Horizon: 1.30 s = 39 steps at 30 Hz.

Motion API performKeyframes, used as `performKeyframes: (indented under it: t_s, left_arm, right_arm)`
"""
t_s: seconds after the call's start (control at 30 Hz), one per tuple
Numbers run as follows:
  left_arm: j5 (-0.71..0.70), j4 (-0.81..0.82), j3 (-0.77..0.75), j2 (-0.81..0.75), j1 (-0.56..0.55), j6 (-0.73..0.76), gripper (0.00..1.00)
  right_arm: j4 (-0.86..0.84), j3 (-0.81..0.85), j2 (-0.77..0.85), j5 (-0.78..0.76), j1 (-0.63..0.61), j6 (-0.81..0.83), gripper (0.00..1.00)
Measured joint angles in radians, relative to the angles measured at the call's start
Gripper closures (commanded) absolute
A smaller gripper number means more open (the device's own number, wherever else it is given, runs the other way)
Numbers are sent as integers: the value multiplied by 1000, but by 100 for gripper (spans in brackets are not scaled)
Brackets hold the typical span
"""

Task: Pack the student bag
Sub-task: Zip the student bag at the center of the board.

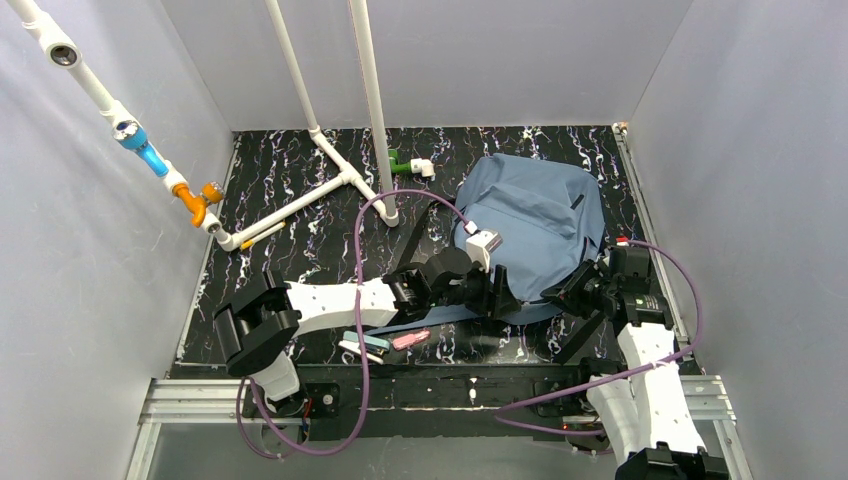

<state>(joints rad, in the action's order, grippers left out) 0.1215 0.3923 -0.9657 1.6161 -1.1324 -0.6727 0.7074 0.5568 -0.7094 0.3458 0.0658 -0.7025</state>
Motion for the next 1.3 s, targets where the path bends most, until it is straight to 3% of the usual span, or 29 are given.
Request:
performKeyframes:
  t_s: [0.13,0.3,0.33,0.43,0.5,0.57,0.73,0.9,1.3]
  left_arm:
    - [14,-24,0,0,-2,-1,50]
    - [14,-63,0,0,-2,12,56]
    - [10,-74,-1,-1,-2,18,59]
    - [8,-113,-10,-2,-2,31,63]
    - [14,-124,-15,-2,-2,30,65]
    - [27,-133,-17,0,-2,19,66]
    - [50,-137,-19,28,-4,-4,70]
    - [52,-139,-19,35,-12,-18,71]
    - [59,-122,-19,47,-24,-18,69]
  right_arm:
    - [-27,-17,23,10,0,-23,95]
    - [-58,-56,39,26,0,-34,96]
    - [-60,-58,42,26,0,-34,93]
    - [-61,-60,49,26,0,-35,52]
    - [-62,-60,51,32,0,-40,40]
    - [-64,-60,54,43,0,-43,38]
    - [-28,-60,60,54,0,-44,45]
    - [63,-60,116,55,0,-53,46]
    - [8,-117,132,102,0,-96,97]
